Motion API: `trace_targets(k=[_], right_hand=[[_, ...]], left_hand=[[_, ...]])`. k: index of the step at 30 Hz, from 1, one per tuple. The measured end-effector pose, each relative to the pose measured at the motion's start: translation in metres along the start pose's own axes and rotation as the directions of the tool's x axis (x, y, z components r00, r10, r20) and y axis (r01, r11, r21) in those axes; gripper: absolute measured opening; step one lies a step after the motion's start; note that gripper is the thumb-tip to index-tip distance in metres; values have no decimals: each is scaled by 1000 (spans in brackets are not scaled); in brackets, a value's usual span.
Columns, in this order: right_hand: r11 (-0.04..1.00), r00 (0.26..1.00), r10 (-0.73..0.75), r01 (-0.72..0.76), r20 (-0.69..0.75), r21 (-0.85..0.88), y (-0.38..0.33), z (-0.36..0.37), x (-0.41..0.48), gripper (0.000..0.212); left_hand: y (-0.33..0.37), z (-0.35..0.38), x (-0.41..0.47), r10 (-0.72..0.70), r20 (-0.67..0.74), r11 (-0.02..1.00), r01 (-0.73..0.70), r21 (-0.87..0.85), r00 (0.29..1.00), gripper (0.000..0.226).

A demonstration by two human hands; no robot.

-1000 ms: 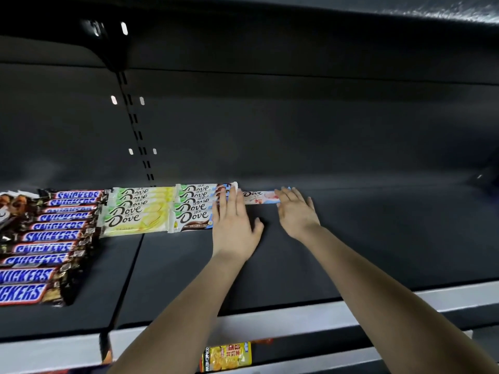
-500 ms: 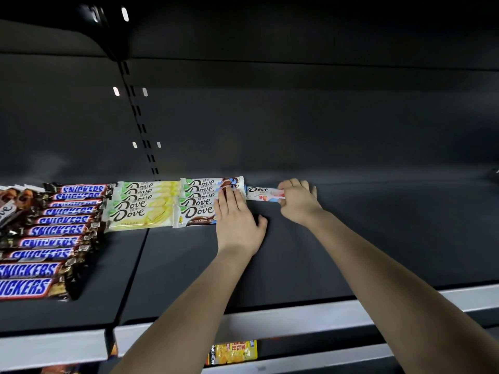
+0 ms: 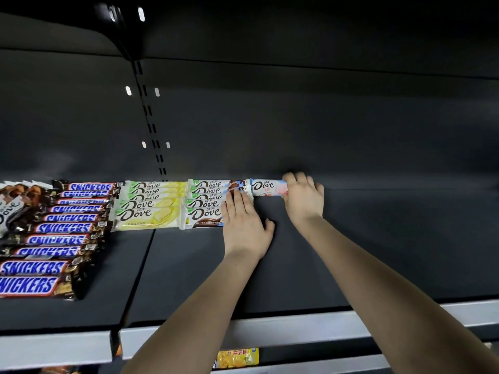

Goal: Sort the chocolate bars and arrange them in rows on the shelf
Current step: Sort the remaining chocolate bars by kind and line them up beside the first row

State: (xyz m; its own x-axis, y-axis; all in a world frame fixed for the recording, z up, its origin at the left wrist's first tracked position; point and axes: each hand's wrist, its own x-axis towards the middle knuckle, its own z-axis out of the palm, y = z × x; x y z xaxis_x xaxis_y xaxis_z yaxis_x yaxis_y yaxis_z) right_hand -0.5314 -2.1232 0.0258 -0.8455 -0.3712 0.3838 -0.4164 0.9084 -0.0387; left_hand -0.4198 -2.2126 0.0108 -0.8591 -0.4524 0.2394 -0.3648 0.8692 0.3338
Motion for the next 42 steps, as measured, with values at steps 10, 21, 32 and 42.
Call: trace_targets(k=[10,21,32,42], right_hand=[[996,998,44,-47,44,71,-12,11,-10,30],[971,952,28,-98,304,216,-16,-5,-55,43],[960,953,-122,43,277,275,-46,-33,-82,43],[933,943,-294,248,153,262,-111,-36,-93,39]], left_hand=[[-1,2,2,-4,16,1000,5,-22,1000,84],[-3,-1,0,43,-25,998,-44,-53,999,78],[-45,-22,-21,95,66,991,-101,83,993,76],[-90,-45,-40,168,-84,983,-161,86,982,46]])
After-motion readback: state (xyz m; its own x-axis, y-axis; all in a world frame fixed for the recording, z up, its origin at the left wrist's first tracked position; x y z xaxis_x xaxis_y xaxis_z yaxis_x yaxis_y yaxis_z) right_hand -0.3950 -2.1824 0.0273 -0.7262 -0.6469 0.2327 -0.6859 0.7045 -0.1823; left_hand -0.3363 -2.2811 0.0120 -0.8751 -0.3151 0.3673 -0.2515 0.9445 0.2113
